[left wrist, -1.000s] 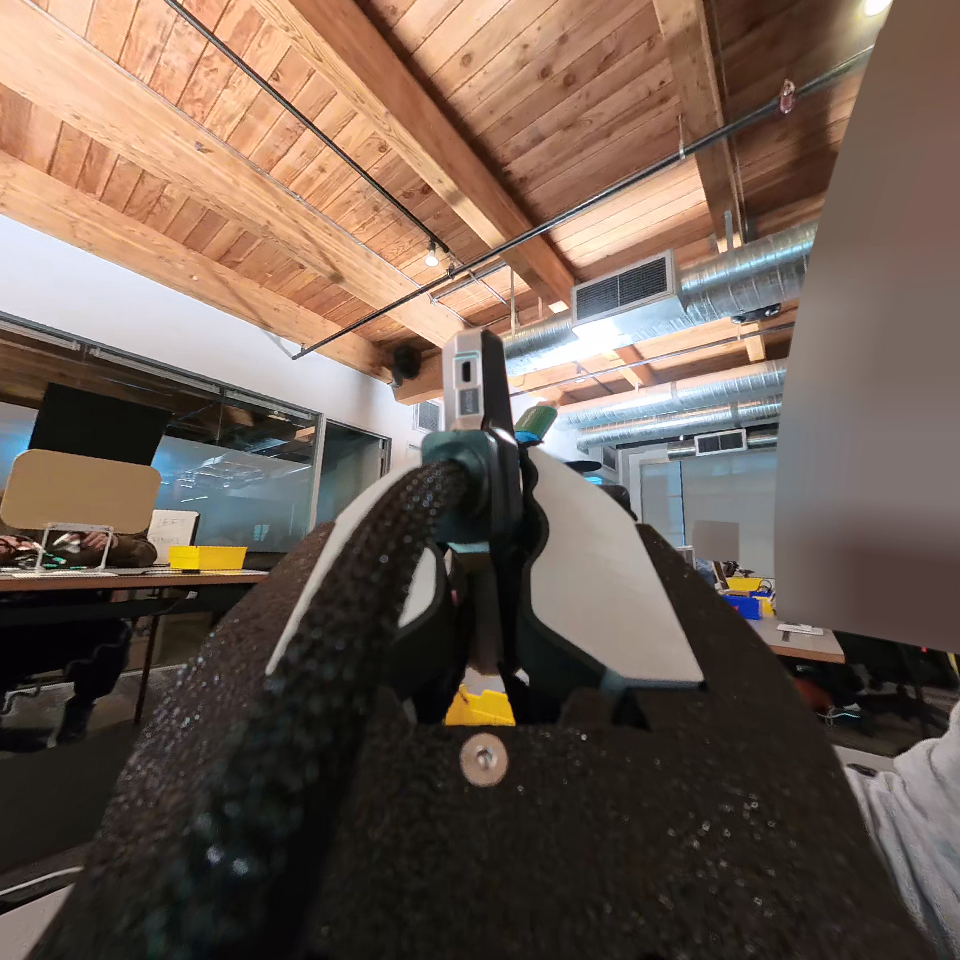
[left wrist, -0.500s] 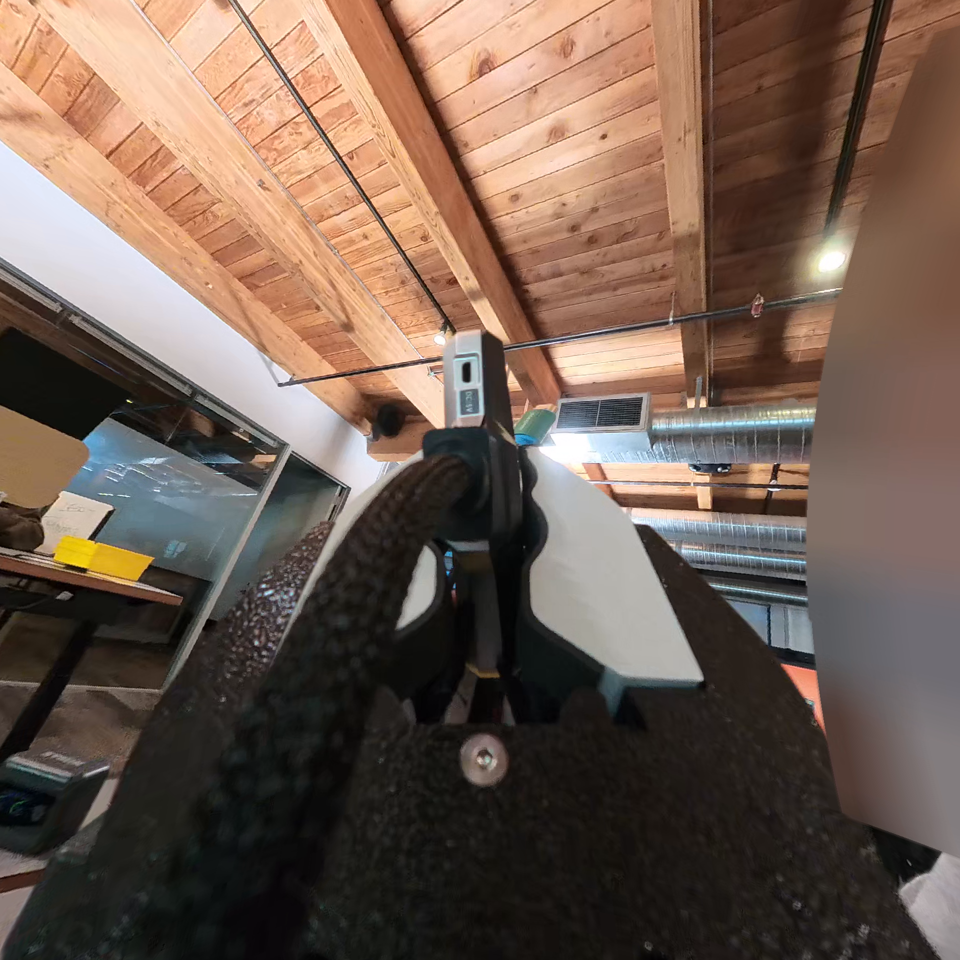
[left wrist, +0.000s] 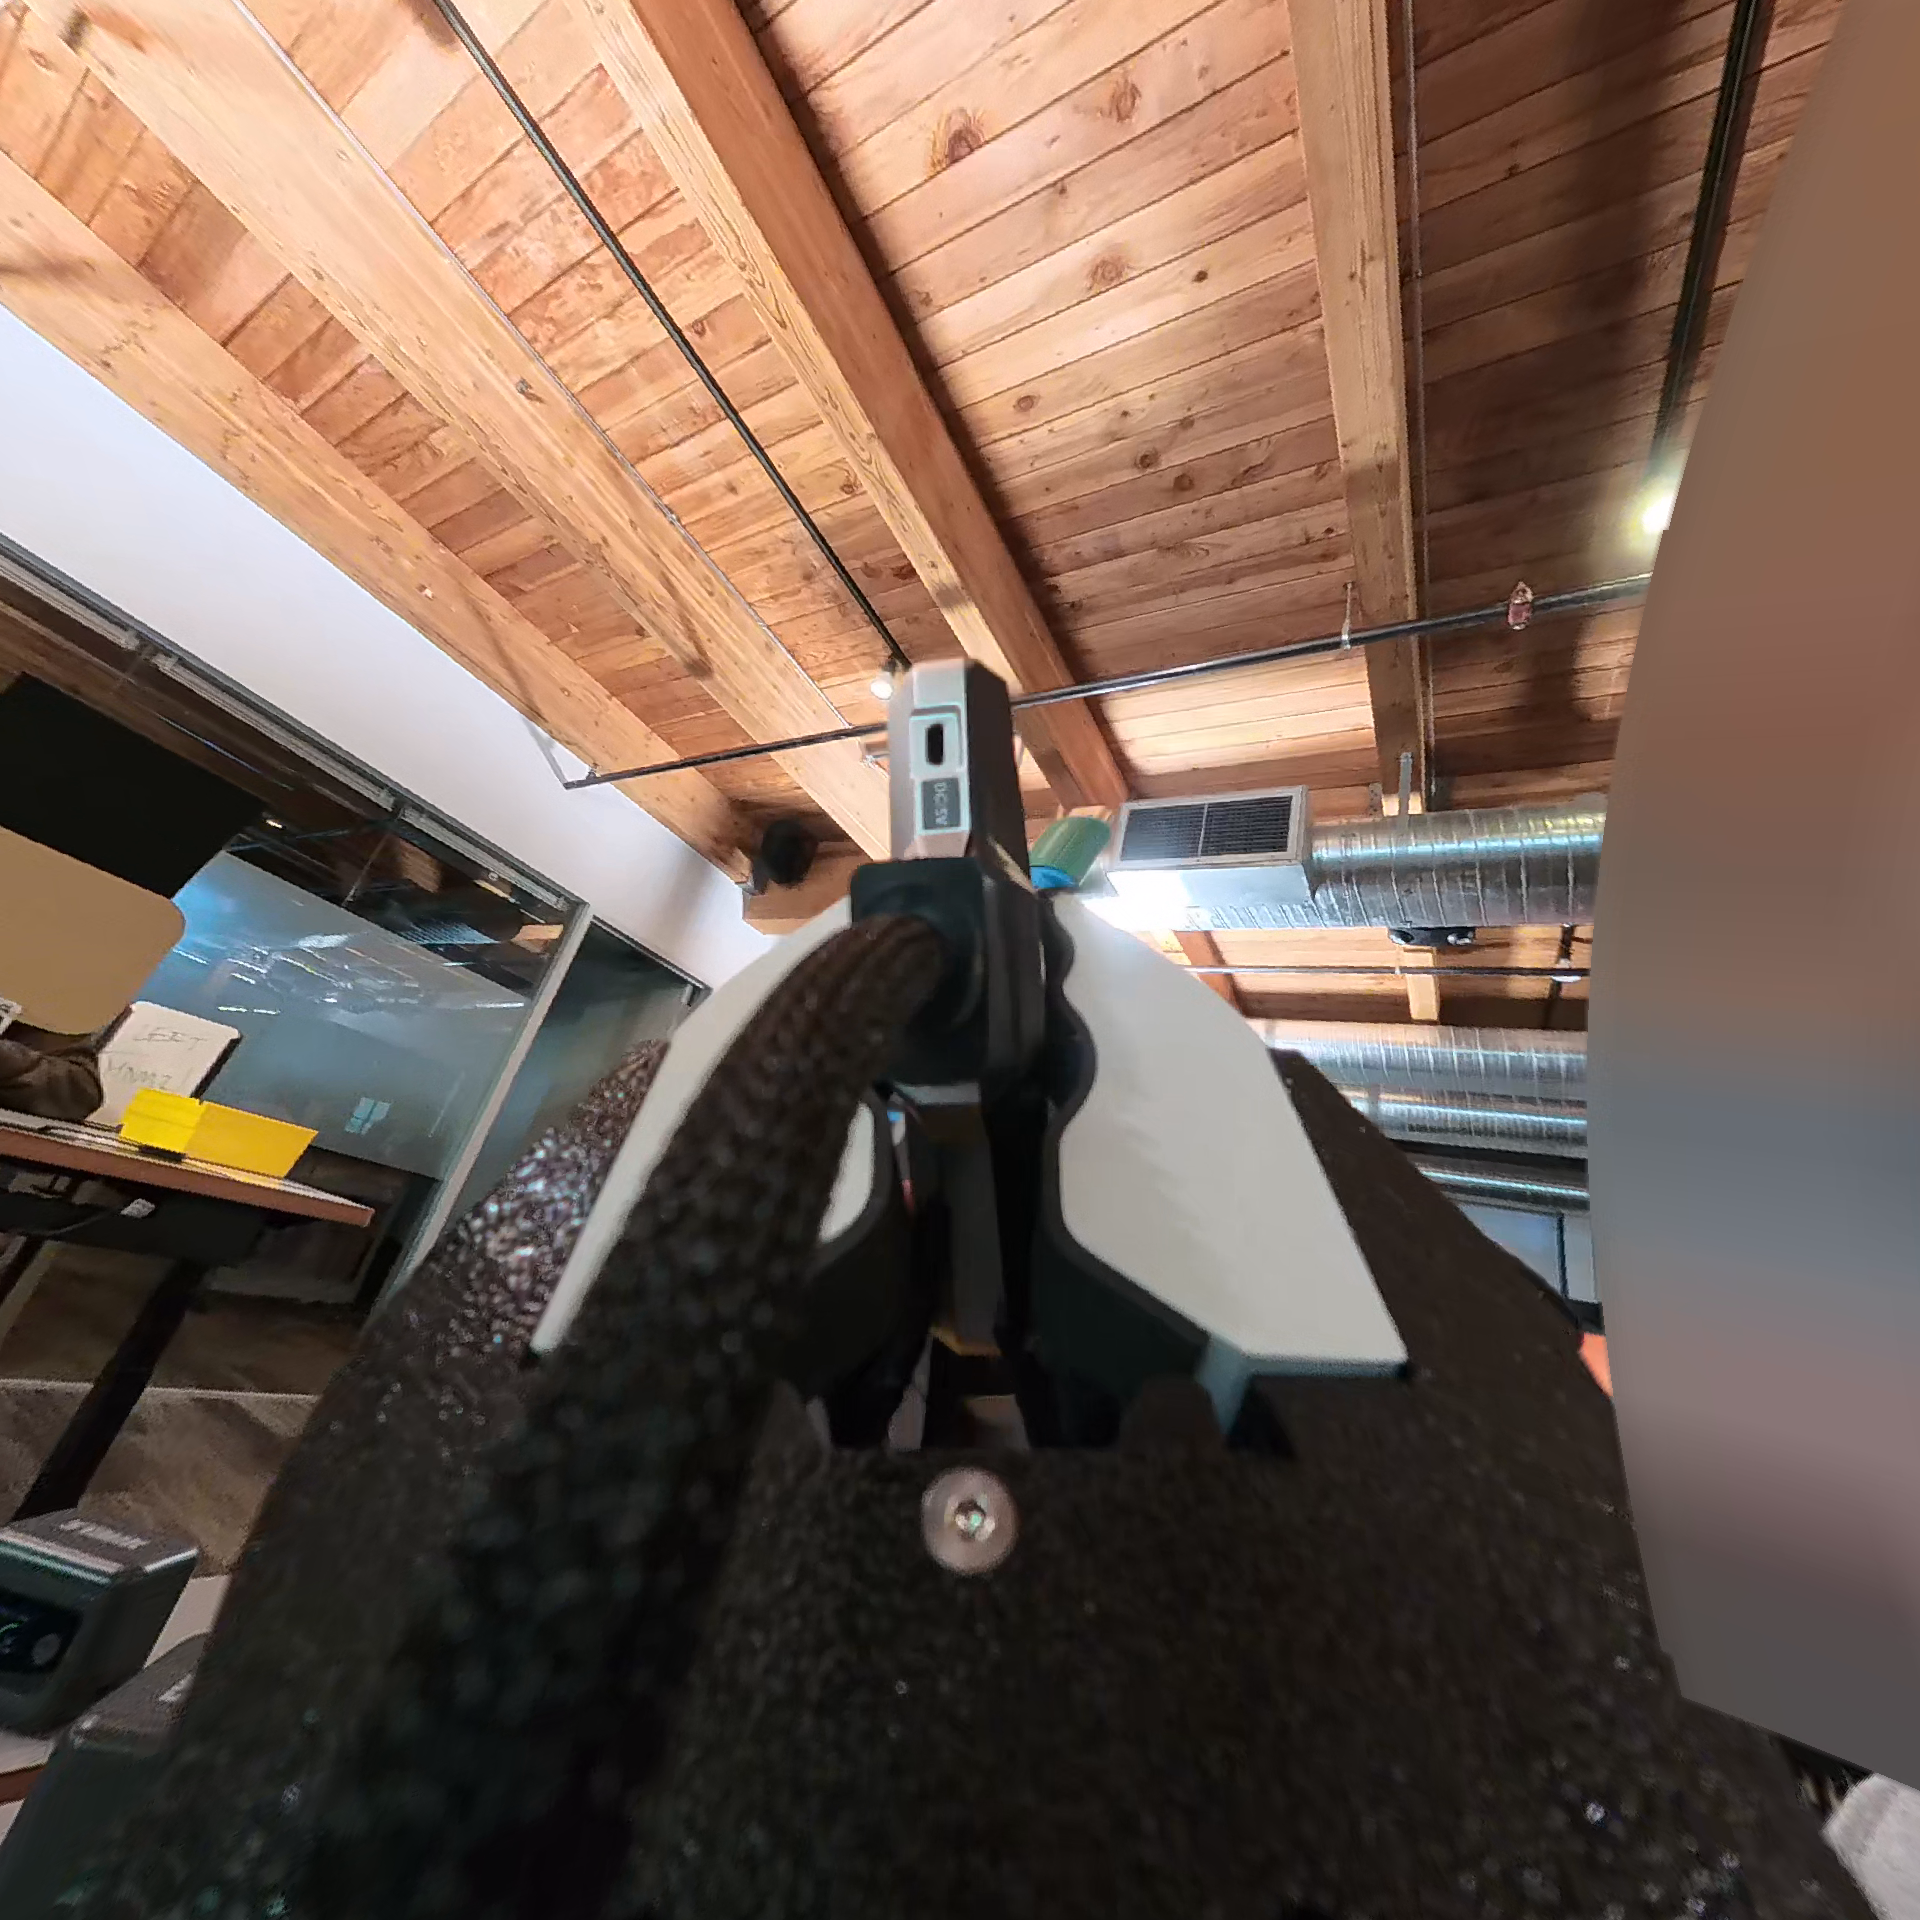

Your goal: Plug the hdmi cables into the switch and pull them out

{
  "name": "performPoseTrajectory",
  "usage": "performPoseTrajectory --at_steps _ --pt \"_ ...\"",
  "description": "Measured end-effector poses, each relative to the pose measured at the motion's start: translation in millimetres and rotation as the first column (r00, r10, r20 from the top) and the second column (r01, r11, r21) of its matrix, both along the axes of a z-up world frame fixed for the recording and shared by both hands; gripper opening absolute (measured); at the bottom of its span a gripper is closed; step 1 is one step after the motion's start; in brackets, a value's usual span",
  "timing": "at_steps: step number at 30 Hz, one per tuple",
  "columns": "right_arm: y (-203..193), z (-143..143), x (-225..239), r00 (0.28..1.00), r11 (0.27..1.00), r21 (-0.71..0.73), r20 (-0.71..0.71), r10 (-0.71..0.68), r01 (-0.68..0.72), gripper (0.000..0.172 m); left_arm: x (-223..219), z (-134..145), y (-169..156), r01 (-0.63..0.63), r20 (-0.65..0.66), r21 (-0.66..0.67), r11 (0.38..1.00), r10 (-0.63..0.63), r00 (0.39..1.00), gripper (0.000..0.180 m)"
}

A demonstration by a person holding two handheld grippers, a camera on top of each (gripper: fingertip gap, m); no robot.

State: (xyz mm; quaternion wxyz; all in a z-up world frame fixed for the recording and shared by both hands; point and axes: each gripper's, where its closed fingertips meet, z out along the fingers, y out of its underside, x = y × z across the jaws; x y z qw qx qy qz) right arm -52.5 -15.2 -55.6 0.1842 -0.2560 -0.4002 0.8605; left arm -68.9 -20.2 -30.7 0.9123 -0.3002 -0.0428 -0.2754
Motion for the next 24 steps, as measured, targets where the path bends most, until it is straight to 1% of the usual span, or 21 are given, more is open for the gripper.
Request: performPoseTrajectory --at_steps 1,3,5,7,9,11,12,16,17,19,20,21,24 --pt "0.7 0.7 0.0 1.000 1.000 -0.008 -0.011 -0.009 0.009 0.011 -0.8 -0.4 -0.1 -0.011 0.009 0.007 1.000 0.011 1.000 0.026" --pt "2.1 0.8 -1.6 0.997 0.998 0.011 -0.027 -0.069 0.069 0.011 -1.5 -1.5 0.2 -0.013 0.020 0.015 1.000 0.012 1.000 0.026" --pt "3.4 2.3 -0.5 0.995 0.995 0.021 -0.036 -0.093 0.094 0.010 0.3 -2.3 2.5 -0.003 0.008 -0.005 1.000 0.003 1.000 0.027" --pt "5.8 4.5 1.5 0.992 0.993 0.029 -0.052 -0.115 0.116 0.011 3.6 -4.0 8.2 -0.015 -0.036 -0.058 0.998 0.013 0.999 0.030" --pt "4.8 5.3 3.2 0.993 0.993 0.045 -0.054 -0.109 0.111 0.010 7.3 -4.5 11.6 -0.058 -0.085 -0.096 0.994 0.050 0.995 0.041" --pt "2.3 6.6 5.7 0.993 0.993 0.062 -0.062 -0.100 0.103 0.011 9.8 -3.7 12.0 -0.102 -0.124 -0.116 0.988 0.087 0.989 0.037" --pt "1.3 7.6 6.7 0.994 0.993 0.066 -0.062 -0.095 0.099 0.011 12.3 -3.0 11.2 -0.099 -0.144 -0.122 0.988 0.081 0.986 0.035" --pt "1.1 8.6 6.2 0.991 0.988 0.081 -0.038 -0.129 0.132 0.011 17.7 -1.4 9.3 -0.027 -0.178 -0.172 0.985 -0.005 0.984 0.026" --pt "0.7 8.0 4.8 0.985 0.978 0.112 -0.036 -0.171 0.174 0.011 16.8 -1.6 8.2 0.001 -0.161 -0.169 0.986 -0.029 0.987 0.026" --pt "-1.9 10.3 5.8 0.967 0.954 0.161 -0.056 -0.248 0.254 0.011 18.9 0.1 4.3 0.123 -0.090 -0.128 0.984 -0.135 0.987 0.025" --pt "-5.1 14.4 9.5 0.972 0.964 0.129 -0.053 -0.228 0.234 0.011 22.7 3.4 -0.2 0.187 -0.072 -0.079 0.979 -0.192 0.979 0.023" --pt "-8.4 19.3 14.0 0.983 0.981 0.069 -0.044 -0.180 0.183 0.010 26.4 6.4 -3.8 0.211 -0.069 -0.043 0.977 -0.213 0.975 0.023" --pt "-12.2 27.2 23.4 0.999 0.998 -0.052 -0.019 -0.030 0.029 0.011 33.6 12.3 -7.7 0.212 -0.073 -0.029 0.977 -0.213 0.974 0.021"
